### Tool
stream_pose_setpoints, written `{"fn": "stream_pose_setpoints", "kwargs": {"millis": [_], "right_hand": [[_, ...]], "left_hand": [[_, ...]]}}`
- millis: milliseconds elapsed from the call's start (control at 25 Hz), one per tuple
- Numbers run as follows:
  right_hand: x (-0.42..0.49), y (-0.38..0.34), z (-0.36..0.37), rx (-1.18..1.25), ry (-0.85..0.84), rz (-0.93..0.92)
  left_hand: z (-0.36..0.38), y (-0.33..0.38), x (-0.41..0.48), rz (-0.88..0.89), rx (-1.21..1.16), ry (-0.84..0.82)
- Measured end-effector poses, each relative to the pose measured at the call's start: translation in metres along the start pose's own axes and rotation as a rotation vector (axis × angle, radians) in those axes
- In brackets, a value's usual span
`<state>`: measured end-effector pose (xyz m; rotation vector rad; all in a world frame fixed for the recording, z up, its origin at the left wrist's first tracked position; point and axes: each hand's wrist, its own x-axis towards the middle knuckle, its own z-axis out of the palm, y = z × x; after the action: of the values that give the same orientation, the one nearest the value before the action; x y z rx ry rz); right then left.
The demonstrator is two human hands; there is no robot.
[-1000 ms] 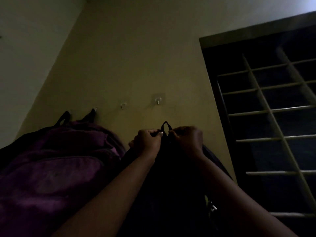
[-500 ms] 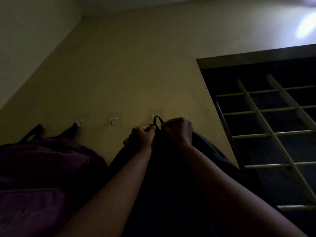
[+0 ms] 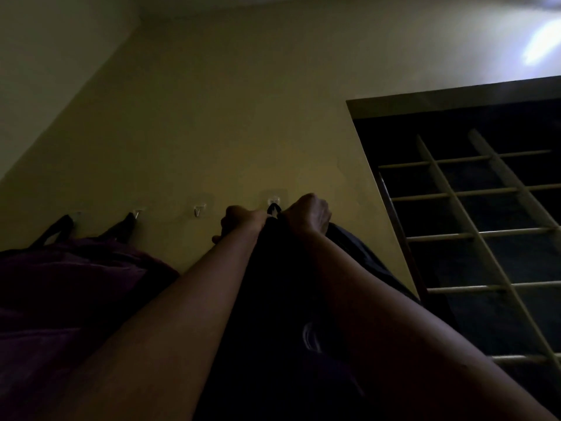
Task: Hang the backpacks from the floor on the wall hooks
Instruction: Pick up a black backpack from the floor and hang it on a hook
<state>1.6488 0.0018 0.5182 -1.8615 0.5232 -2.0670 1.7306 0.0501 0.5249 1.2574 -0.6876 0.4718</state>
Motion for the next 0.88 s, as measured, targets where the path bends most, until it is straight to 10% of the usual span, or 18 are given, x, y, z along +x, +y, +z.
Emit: {"fn": "stream_pose_setpoints", "kwargs": {"millis": [560,880], "right_hand": [[-0.063,0.006,-0.048,0.088,-0.218,-0.219],[-0.141,0.029,-0.106,0.418,-0.401,0.051]], "left_hand": [[-0.045,-0.011,-0.073,0.275,0.131,-0.151],[-0.077,-0.030,-0.164,0.191,-0.161,-0.064]]}}
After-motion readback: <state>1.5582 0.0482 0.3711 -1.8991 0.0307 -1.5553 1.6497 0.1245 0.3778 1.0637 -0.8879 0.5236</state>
